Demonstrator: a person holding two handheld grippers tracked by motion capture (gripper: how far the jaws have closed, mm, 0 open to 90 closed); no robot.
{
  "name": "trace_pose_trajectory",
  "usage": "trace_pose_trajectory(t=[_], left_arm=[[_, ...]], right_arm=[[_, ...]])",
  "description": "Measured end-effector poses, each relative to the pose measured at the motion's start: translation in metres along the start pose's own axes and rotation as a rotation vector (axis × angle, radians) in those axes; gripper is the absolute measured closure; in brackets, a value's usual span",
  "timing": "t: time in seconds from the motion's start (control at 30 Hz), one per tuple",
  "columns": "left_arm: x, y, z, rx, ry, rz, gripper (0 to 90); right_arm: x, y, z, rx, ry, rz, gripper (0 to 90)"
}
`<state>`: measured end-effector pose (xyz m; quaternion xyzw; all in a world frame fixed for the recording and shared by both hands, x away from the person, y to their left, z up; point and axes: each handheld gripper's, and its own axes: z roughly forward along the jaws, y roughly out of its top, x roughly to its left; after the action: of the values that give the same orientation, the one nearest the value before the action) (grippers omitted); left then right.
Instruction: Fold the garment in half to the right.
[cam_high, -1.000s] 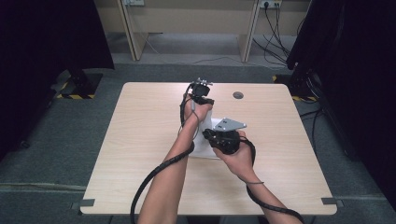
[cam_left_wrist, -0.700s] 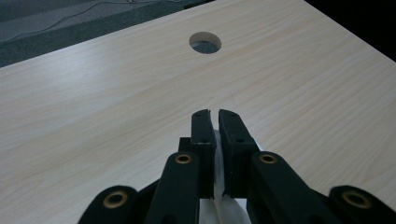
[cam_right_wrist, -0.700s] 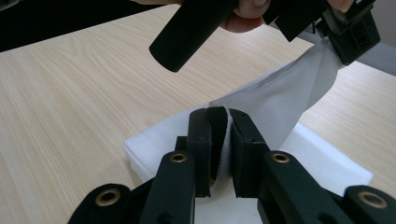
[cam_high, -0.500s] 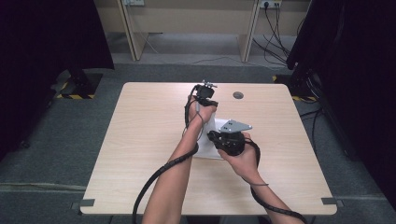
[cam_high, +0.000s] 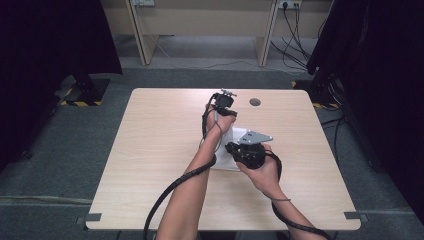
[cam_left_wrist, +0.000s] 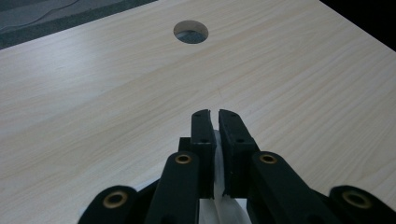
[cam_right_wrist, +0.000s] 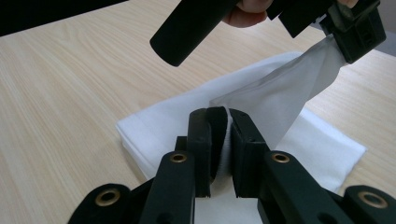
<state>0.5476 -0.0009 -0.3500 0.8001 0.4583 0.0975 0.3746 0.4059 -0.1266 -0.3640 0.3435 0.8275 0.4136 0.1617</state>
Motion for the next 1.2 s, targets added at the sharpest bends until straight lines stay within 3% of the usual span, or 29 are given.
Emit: trace_pose_trajectory(t=[0.47, 1.2], left_arm=[[-0.014, -0.003, 0.018, 0.026, -0.018, 0.016, 84.8], [-0.018, -0.008, 0.03, 0.046, -0.028, 0.016, 84.6]], right_arm=[[-0.009, -0.012, -0.004, 0.01, -0.005, 0.027, 80.3], [-0.012, -0.024, -0.003, 0.037, -0.006, 0.034, 80.1]])
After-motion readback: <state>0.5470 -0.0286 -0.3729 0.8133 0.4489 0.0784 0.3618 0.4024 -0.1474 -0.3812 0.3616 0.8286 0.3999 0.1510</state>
